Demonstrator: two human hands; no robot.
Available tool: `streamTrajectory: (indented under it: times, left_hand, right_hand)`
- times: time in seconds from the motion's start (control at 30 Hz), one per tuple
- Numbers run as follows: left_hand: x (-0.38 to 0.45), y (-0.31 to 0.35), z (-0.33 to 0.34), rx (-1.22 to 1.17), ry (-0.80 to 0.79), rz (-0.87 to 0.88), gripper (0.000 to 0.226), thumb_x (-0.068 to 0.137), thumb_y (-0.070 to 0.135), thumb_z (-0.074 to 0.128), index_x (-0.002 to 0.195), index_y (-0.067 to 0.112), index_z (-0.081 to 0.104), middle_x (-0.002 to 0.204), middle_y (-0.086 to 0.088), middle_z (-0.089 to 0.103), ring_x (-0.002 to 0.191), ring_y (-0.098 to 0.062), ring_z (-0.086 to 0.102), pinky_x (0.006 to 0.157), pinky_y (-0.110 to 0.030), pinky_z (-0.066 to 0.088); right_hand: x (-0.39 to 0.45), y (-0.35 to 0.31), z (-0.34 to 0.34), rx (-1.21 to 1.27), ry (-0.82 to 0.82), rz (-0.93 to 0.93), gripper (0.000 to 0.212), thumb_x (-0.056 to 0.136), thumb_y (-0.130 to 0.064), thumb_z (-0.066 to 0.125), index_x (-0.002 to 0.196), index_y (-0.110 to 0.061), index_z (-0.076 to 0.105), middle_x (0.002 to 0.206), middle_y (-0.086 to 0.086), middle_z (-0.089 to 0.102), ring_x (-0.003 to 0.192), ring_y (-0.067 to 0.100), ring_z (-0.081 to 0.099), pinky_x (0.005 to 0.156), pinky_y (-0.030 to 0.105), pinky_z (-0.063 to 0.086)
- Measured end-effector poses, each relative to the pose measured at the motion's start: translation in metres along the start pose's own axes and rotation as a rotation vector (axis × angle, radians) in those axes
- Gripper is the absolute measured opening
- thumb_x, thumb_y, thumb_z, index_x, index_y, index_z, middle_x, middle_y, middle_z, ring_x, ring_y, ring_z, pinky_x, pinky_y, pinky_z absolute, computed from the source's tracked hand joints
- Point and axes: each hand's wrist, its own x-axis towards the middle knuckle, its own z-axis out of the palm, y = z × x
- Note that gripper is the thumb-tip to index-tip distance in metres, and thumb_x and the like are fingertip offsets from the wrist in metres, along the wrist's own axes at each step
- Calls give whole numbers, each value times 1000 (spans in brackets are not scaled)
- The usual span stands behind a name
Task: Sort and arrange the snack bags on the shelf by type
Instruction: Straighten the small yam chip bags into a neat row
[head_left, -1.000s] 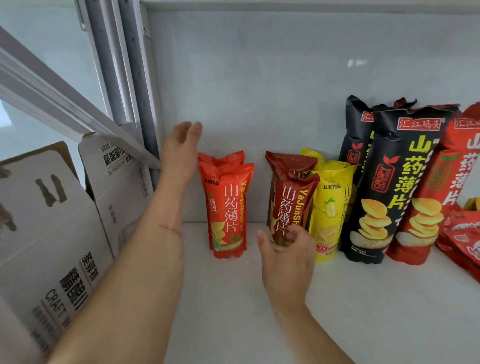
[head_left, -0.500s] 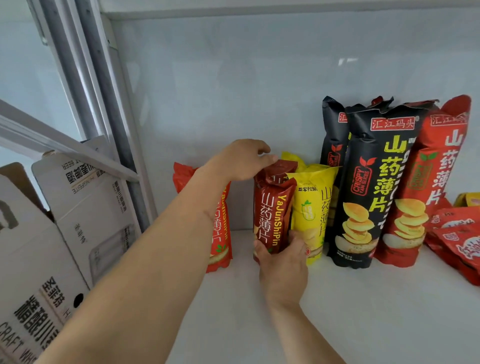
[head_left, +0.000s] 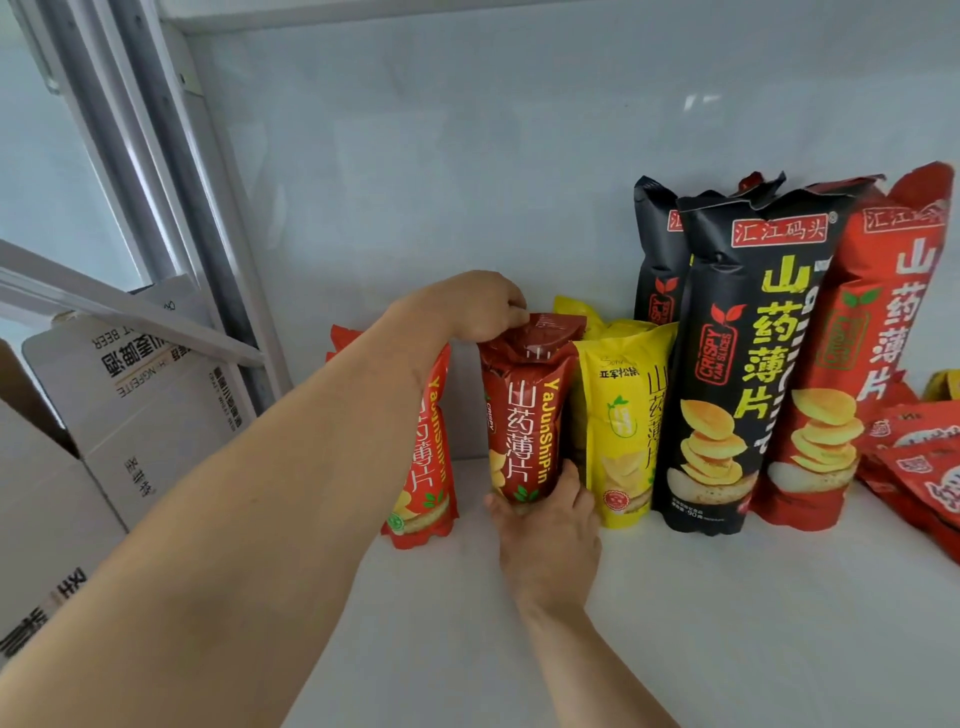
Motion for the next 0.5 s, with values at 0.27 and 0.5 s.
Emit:
streamTrajectory:
  times: [0.27,0.5]
  left_hand:
    - [1,-8,-5,-107,-40,-24,35,104,39,48,122,17,69,124,-2,66,104,-17,55,88,-30,39]
    - [1,-15,-8,-83,-52,-19,32,105,37,48,121,17,67,123,0,63,106,-16,52,89,-29,37]
  right_hand:
    - [7,3,2,15,-75,-8,100,75,-62,71,151,-20,20,144,-1,46,133,21,44,107,37,37]
    - [6,1,6,56,-73,-33,81,83,-47,65,146,-16,25,137,3,50,126,24,50,102,40,41]
